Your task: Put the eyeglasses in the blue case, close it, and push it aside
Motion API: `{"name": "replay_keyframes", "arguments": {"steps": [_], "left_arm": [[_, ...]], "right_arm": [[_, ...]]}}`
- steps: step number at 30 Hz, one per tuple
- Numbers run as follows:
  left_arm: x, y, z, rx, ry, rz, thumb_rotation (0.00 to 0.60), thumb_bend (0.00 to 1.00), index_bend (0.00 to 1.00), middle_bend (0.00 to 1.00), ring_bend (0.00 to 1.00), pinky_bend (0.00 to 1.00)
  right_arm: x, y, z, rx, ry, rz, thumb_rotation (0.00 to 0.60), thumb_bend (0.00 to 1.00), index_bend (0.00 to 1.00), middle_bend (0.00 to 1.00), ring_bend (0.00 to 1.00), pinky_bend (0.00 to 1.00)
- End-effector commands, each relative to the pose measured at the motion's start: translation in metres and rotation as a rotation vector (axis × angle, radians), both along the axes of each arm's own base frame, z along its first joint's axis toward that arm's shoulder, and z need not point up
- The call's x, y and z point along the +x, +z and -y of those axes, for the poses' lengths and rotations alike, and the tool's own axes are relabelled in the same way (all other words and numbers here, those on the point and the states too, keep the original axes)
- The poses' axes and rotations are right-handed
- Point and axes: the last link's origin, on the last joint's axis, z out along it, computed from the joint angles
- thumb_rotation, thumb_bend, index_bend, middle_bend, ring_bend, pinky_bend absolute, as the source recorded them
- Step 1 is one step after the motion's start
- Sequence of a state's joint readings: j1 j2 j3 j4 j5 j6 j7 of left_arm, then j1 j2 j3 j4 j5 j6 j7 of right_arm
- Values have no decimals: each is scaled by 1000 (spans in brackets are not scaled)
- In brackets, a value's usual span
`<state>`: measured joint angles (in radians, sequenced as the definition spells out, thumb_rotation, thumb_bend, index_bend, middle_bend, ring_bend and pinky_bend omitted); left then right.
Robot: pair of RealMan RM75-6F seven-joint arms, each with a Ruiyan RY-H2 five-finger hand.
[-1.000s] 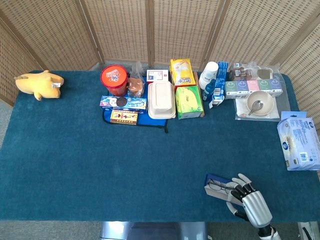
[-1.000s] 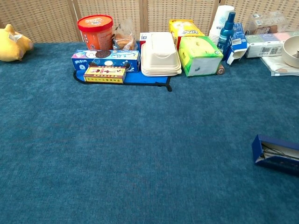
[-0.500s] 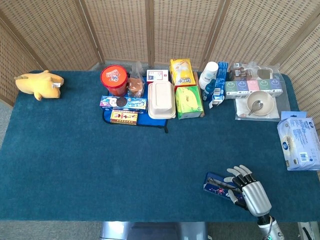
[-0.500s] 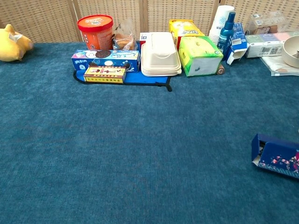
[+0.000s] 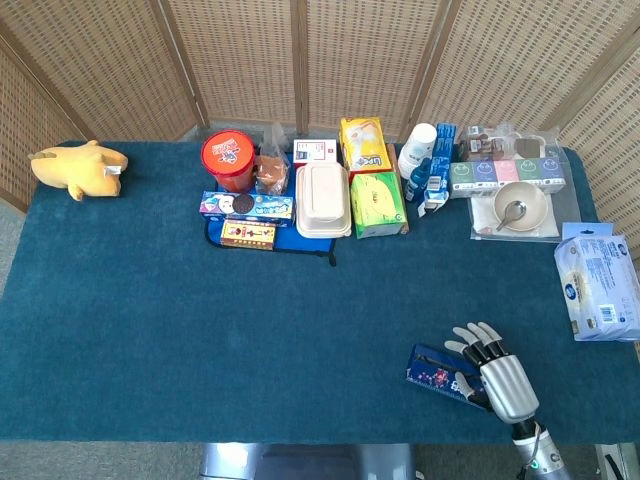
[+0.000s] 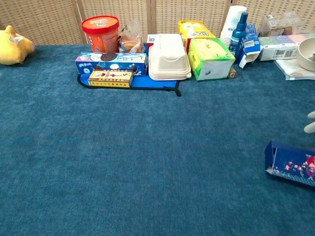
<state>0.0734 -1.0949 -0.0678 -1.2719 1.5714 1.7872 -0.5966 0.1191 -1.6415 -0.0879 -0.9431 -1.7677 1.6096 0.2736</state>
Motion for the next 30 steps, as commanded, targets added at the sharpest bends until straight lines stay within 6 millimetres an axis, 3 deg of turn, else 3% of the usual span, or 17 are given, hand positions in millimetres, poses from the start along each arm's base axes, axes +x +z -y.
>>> {"name": "replay_keyframes", "arguments": {"steps": [1,30], "left_arm": [[0,0,0,0,1,0,597,345,319,275,296,233],[-11,0,4,-3,28,4,596,345,321,275,296,233]], "right_arm": [[0,-1,5,2,-2,-4,600,451,282,188,129,143],[-10,-7,31,40,-48,-92,600,451,274,195,130,139]]}}
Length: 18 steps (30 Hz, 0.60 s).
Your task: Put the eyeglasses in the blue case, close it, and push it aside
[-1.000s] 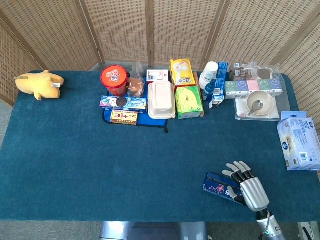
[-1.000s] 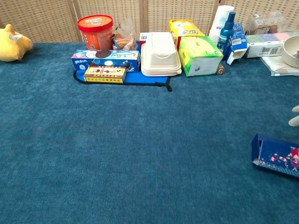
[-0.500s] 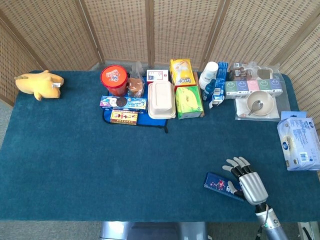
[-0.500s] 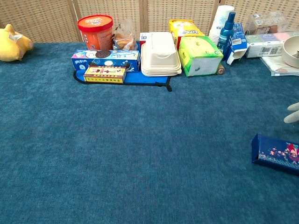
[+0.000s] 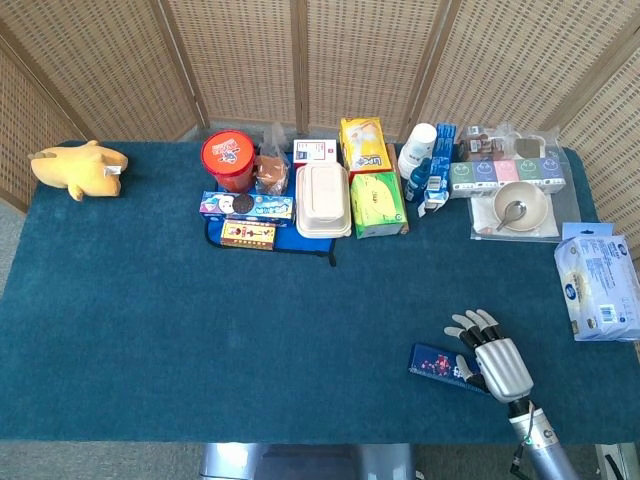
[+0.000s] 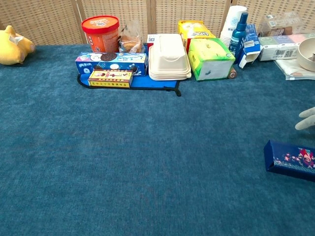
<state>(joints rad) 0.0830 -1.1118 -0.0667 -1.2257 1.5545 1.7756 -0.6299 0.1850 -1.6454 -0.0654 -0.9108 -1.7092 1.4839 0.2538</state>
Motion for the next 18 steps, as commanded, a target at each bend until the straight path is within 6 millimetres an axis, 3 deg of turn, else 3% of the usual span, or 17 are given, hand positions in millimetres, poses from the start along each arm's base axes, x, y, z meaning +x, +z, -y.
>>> {"name": "replay_keyframes", "arguments": {"steps": [1,10,18], "left_arm": [[-1,-1,0,-3,2,-1,595,345,321,274,296,233],[-1,0,-1,1,-3,-1,597,344,321,275,295,233],[-1,-3,-5,-7,-5,-2,596,345,321,274,296,233]], "right_arm": [[-1,-1,1,6,-5,-11,600,451,273,195,130,139],[3,4,4,-4,11,3,600,450,272,199,130,130],[21,19,-1,-4,51,35,600,451,266,203,146,122]]}}
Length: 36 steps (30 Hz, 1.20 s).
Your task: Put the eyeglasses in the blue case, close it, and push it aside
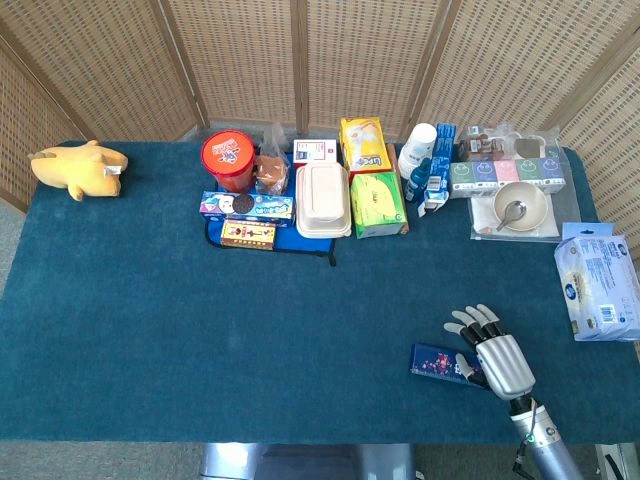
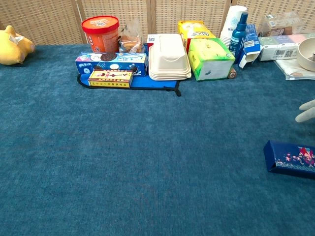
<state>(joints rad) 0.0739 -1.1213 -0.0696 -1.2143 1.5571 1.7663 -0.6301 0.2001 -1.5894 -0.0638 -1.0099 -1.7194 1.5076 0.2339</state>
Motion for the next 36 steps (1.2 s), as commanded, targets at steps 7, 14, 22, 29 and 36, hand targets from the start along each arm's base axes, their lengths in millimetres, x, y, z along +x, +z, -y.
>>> {"name": "replay_keyframes", "arguments": {"steps": [7,14,22,29,36], "left_arm": [[-1,-2,-6,-14,7,-9,596,345,321,274,296,231],[-2,-4,-9,-23,7,-10,597,345,321,274,296,230],[-3,-5,-13,-28,5,-8,596,344,321,274,295,228],[-3,-6,-15,-32,0,-11,596,345,321,274,296,225],[-3,-6,-17,-33,-1,-15,596,344,321,274,296,224]], "right_arm": [[33,13,-25,123,1,-11,600,439,201,171,95,91],[47,16,-35,176,-42,-70,598,386,63,89,5,46],[50,11,-35,198,-85,-115,587,346,0,27,0,41],[49,9,-29,197,-128,-143,589,345,0,16,0,41],[45,7,-19,210,-181,-157,587,344,0,11,0,41]]}}
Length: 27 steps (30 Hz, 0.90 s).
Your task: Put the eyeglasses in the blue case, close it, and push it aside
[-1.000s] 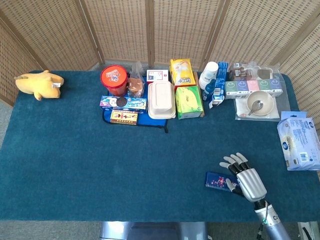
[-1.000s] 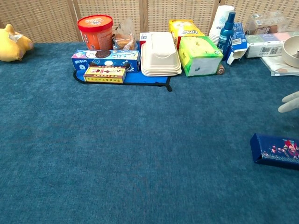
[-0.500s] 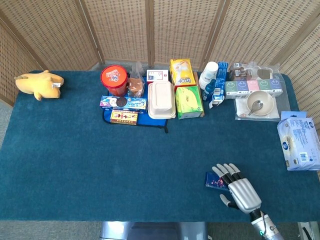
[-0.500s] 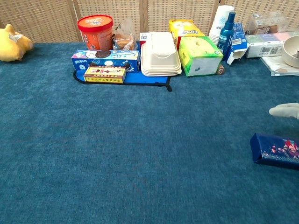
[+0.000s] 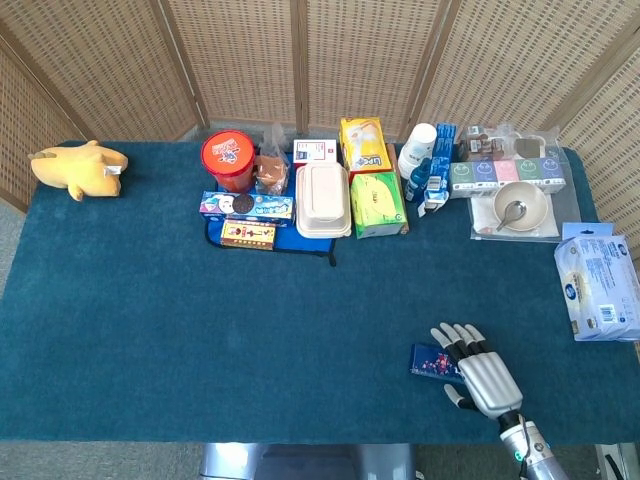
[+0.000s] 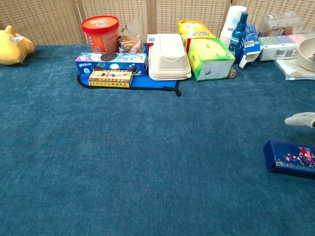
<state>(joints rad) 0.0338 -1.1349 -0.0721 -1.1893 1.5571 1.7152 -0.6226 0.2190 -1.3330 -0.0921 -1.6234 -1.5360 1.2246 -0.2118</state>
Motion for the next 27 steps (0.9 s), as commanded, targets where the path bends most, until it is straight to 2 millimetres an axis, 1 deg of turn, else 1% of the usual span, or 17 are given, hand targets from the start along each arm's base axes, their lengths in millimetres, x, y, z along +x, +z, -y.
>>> {"name": "replay_keyframes", "arguments": {"steps": [1,11,17,23,27], "left_arm": [[0,0,0,-1,1,-1,596,344,321,274,296,224],[1,-2,-2,-11,1,-2,597,345,320,273,296,224],[1,-2,-2,-11,0,-2,594,345,318,273,296,224],[2,-1,-1,-7,1,-2,597,345,317,273,296,224],[2,-1,0,-7,3,-3,596,344,317,273,296,224]], "right_arm": [[0,-1,3,9,-17,-3,588,345,0,11,0,41],[-4,-4,5,23,-38,-15,590,346,0,15,0,41],[-8,-4,11,23,-57,-16,600,347,0,43,0,42],[-10,-5,11,42,-66,-25,600,347,2,69,0,42],[-11,-5,13,39,-71,-17,600,346,42,99,3,43]]}}
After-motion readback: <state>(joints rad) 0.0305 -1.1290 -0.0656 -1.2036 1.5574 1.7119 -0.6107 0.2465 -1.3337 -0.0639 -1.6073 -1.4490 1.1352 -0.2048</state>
